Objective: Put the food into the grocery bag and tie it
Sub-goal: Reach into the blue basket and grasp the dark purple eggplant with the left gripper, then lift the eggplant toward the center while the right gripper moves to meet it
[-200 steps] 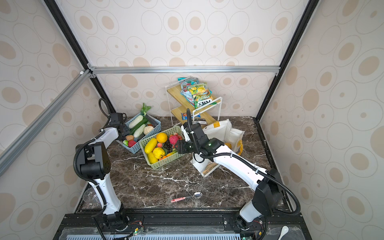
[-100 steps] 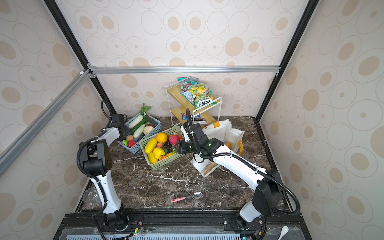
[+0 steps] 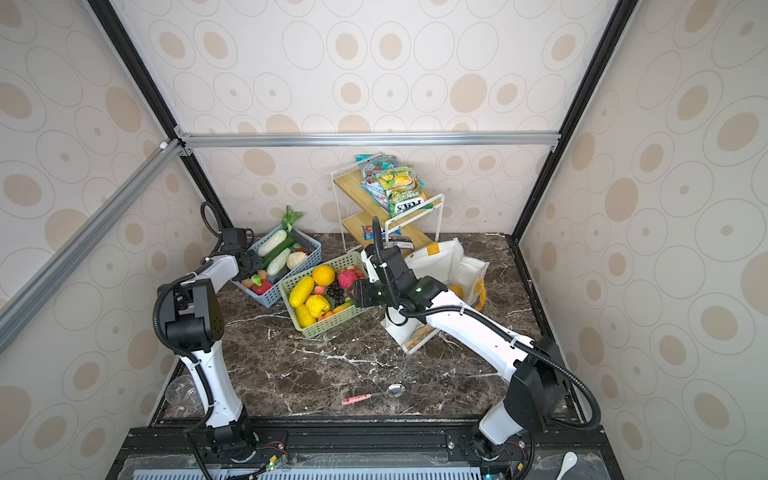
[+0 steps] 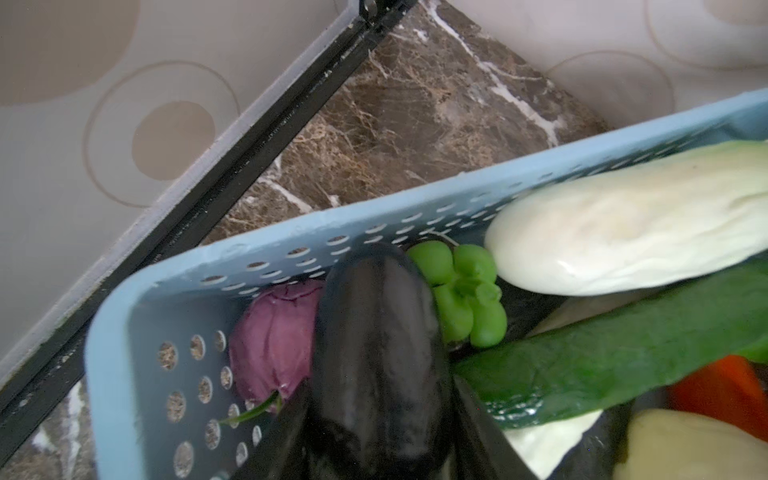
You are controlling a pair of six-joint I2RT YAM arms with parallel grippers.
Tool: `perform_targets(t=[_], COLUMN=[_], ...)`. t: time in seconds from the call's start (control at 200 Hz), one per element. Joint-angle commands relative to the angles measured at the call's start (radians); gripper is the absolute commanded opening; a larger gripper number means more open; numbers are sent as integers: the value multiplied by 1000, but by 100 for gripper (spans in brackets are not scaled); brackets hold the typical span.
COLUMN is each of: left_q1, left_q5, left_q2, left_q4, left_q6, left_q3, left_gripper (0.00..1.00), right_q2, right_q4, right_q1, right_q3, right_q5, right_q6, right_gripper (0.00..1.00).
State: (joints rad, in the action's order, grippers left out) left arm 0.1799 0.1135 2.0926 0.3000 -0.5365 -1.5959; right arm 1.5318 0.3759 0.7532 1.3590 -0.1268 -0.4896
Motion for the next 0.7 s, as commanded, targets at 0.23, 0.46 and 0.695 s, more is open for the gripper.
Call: perform_targets(t=[0.23,0.46,0.695], left_q1=[10,10,10], left_q5=[-113,-122,-109], left_q2=[-76,-98,-61], left_q4=[-13,-12,-1], left_q6=[-52,-46,-33], left_q3=[-12,-12,-20], left_gripper=[49,47,46], right_q2=[6,14,14], right_q4=[-12,-12,-12], right_q1=[15,14,17], right_q3=[10,16,15], right_q5=[13,4,3], right_q6=[-15,-13,-13], right_gripper=[59,58,58])
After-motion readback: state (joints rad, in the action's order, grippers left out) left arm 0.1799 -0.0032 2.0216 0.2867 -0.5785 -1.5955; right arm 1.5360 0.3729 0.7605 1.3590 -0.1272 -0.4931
